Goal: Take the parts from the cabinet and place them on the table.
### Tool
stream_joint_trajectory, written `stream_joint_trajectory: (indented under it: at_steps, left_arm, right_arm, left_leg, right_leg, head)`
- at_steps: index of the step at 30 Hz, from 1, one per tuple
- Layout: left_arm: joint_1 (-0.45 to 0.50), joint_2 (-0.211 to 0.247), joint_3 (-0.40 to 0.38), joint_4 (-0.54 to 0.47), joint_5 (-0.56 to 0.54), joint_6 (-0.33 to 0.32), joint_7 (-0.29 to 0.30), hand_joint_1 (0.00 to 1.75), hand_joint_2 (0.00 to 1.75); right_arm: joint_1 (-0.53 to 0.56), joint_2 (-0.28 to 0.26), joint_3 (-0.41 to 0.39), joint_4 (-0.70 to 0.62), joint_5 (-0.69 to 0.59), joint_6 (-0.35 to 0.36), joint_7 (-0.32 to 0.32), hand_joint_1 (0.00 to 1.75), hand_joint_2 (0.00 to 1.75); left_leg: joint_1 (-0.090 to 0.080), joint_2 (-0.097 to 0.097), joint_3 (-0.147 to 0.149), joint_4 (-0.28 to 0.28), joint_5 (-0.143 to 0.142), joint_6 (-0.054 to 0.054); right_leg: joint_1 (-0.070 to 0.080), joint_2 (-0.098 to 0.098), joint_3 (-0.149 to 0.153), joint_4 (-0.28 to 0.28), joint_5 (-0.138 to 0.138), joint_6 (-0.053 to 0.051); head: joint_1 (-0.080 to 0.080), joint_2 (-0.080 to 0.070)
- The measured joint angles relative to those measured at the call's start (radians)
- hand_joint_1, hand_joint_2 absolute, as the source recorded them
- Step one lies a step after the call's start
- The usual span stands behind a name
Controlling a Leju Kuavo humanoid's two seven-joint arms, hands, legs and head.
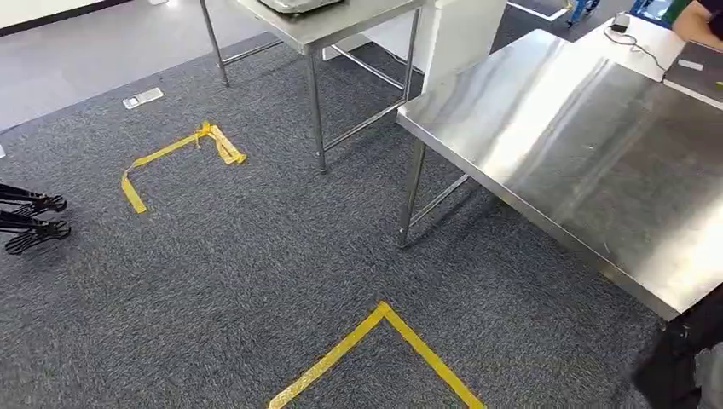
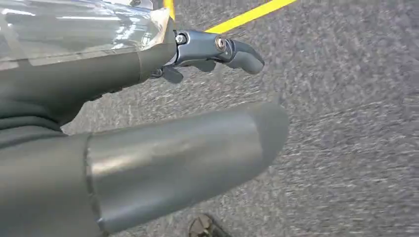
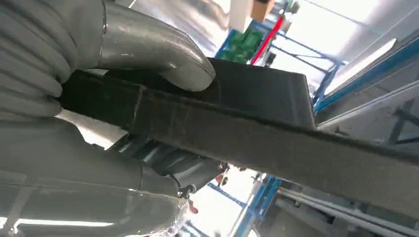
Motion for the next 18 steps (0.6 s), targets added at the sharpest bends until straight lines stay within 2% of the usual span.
stream_joint_trajectory:
  at_steps: [1, 2, 3, 4, 5, 6, 7, 8, 9, 10, 11, 13, 14, 15, 16, 17, 18]
  left_arm:
    - [0.0, 0.001, 0.0, -0.001, 0.0, 0.0, 0.0, 0.0, 0.0]
    - [0.002, 0.002, 0.0, -0.002, 0.0, 0.0, 0.0, 0.0, 0.0]
    - [0.003, 0.002, 0.0, -0.002, 0.0, 0.0, 0.0, 0.0, 0.0]
    - [0.004, 0.002, 0.0, -0.002, 0.0, 0.0, 0.0, 0.0, 0.0]
    - [0.005, 0.003, 0.0, -0.002, 0.0, 0.0, 0.0, 0.0, 0.0]
    - [0.004, 0.003, 0.0, -0.002, 0.0, 0.0, 0.0, 0.0, 0.0]
    - [0.003, 0.003, 0.0, -0.002, 0.0, 0.0, 0.0, 0.0, 0.0]
    - [0.003, 0.003, 0.0, -0.002, -0.002, 0.0, 0.0, 0.0, 0.0]
    - [0.003, 0.003, -0.002, -0.002, -0.008, -0.002, 0.0, 0.0, 0.0]
    - [0.003, 0.004, -0.003, -0.002, -0.01, -0.002, 0.0, 0.0, 0.0]
    - [0.003, 0.005, -0.004, -0.003, -0.013, -0.002, 0.0, 0.0, 0.0]
    - [-0.001, 0.006, -0.01, -0.003, -0.017, -0.003, 0.0, 0.0, 0.0]
    - [-0.003, 0.006, -0.01, -0.003, -0.017, -0.003, 0.0, 0.0, 0.0]
    - [-0.005, 0.008, -0.01, -0.003, -0.018, -0.003, 0.0, 0.0, 0.0]
    - [-0.004, 0.009, -0.01, -0.003, -0.018, -0.005, -0.004, 0.0, 0.0]
    - [-0.003, 0.009, -0.01, -0.002, -0.018, -0.009, -0.006, 0.0, 0.0]
    - [-0.003, 0.01, -0.01, -0.002, -0.016, -0.01, -0.007, 0.0, 0.0]
  right_arm:
    - [-0.002, -0.001, -0.001, -0.003, 0.0, -0.002, 0.0, 1.52, 1.75]
    - [-0.003, -0.002, 0.0, -0.005, 0.0, -0.002, 0.0, 1.52, 1.75]
    - [-0.002, -0.003, 0.0, -0.005, 0.0, -0.002, 0.0, 1.52, 1.75]
    - [-0.002, -0.001, 0.0, -0.005, 0.0, -0.002, 0.0, 1.52, 1.75]
    - [-0.002, -0.002, 0.0, -0.005, 0.0, -0.002, 0.0, 1.52, 1.75]
    - [-0.002, -0.002, 0.0, -0.005, 0.0, -0.002, 0.0, 1.52, 1.75]
    - [-0.001, -0.002, 0.0, -0.005, 0.0, -0.002, 0.0, 1.52, 1.75]
    - [0.0, -0.002, 0.0, -0.005, 0.0, -0.003, 0.0, 1.52, 1.75]
    - [0.0, -0.003, 0.0, -0.005, -0.002, -0.006, 0.0, 1.52, 1.75]
    - [0.0, -0.002, 0.001, -0.005, -0.004, -0.011, 0.0, 1.52, 1.75]
    - [0.003, -0.002, 0.001, -0.006, -0.007, -0.017, 0.001, 1.52, 1.75]
    - [0.006, -0.002, 0.001, -0.006, -0.013, -0.029, 0.001, 1.52, 1.75]
    - [0.007, -0.001, 0.001, -0.007, -0.015, -0.03, 0.001, 1.52, 1.75]
    - [0.006, 0.0, 0.001, -0.008, -0.018, -0.03, 0.001, 1.52, 1.75]
    - [-0.001, 0.0, -0.002, -0.008, -0.018, -0.017, 0.001, 1.52, 1.75]
    - [-0.015, 0.0, -0.01, -0.008, -0.018, 0.002, 0.001, 1.52, 1.75]
    - [-0.023, 0.0, -0.016, -0.008, -0.014, 0.02, 0.001, 1.52, 1.75]
  left_leg:
    - [-0.001, 0.013, -0.003, -0.001, 0.001, 0.007]
    - [-0.005, 0.032, -0.004, -0.001, 0.001, 0.009]
    - [-0.008, 0.05, -0.006, -0.001, 0.001, 0.009]
    - [-0.009, 0.066, -0.007, 0.0, 0.0, 0.01]
    - [-0.01, 0.082, -0.007, 0.0, 0.0, 0.01]
    - [-0.01, 0.096, -0.007, 0.0, -0.001, 0.01]
    - [-0.01, 0.11, -0.005, 0.0, -0.003, 0.008]
    - [-0.01, 0.121, -0.002, 0.0, -0.005, 0.005]
    - [-0.01, 0.131, 0.003, 0.001, -0.008, 0.0]
    - [-0.023, 0.139, 0.005, 0.004, -0.015, -0.008]
    - [-0.021, 0.148, 0.009, 0.004, -0.018, -0.014]
    - [-0.019, 0.169, 0.016, 0.002, -0.018, -0.021]
    - [-0.017, 0.18, 0.018, 0.002, -0.022, -0.028]
    - [-0.009, 0.14, 0.014, 0.02, -0.038, -0.035]
    - [-0.008, 0.087, -0.004, 0.066, -0.071, -0.035]
    - [-0.007, 0.054, -0.041, 0.149, -0.119, -0.037]
    - [-0.007, 0.039, -0.083, 0.236, -0.158, -0.039]
  right_leg:
    - [0.007, -0.047, -0.024, 0.049, -0.031, -0.007]
    - [0.007, -0.067, -0.065, 0.132, -0.071, -0.016]
    - [0.007, -0.073, -0.102, 0.213, -0.104, -0.02]
    - [0.007, -0.075, -0.129, 0.272, -0.121, -0.018]
    - [0.006, -0.077, -0.134, 0.287, -0.119, -0.013]
    - [0.006, -0.08, -0.115, 0.258, -0.105, -0.004]
    - [0.005, -0.089, -0.071, 0.178, -0.073, 0.007]
    - [0.004, -0.106, -0.018, 0.083, -0.042, 0.016]
    - [0.004, -0.147, 0.03, 0.002, -0.021, 0.019]
    - [0.014, -0.171, 0.038, -0.019, -0.014, 0.011]
    - [0.014, -0.153, 0.038, -0.018, -0.009, -0.003]
    - [0.019, -0.13, 0.026, -0.014, -0.01, -0.014]
    - [0.012, -0.118, 0.028, -0.018, -0.006, -0.022]
    - [-0.003, -0.105, 0.036, -0.021, -0.002, -0.029]
    - [-0.003, -0.099, 0.035, -0.021, 0.002, -0.04]
    - [0.0, -0.086, 0.033, -0.021, 0.002, -0.046]
    - [0.002, -0.073, 0.032, -0.021, 0.004, -0.049]
  head:
    - [0.009, 0.0]
    - [0.009, 0.0]
    - [0.009, 0.0]
    - [0.009, 0.0]
    - [0.009, 0.0]
    - [0.009, 0.0]
    - [0.009, 0.0]
    - [0.009, 0.0]
    - [0.009, 0.0]
    - [0.008, 0.0]
    - [0.008, 0.0]
    - [0.006, 0.0]
    - [0.006, 0.0]
    - [0.005, 0.0]
    - [0.004, 0.0]
    - [0.003, 0.0]
    - [0.002, 0.0]
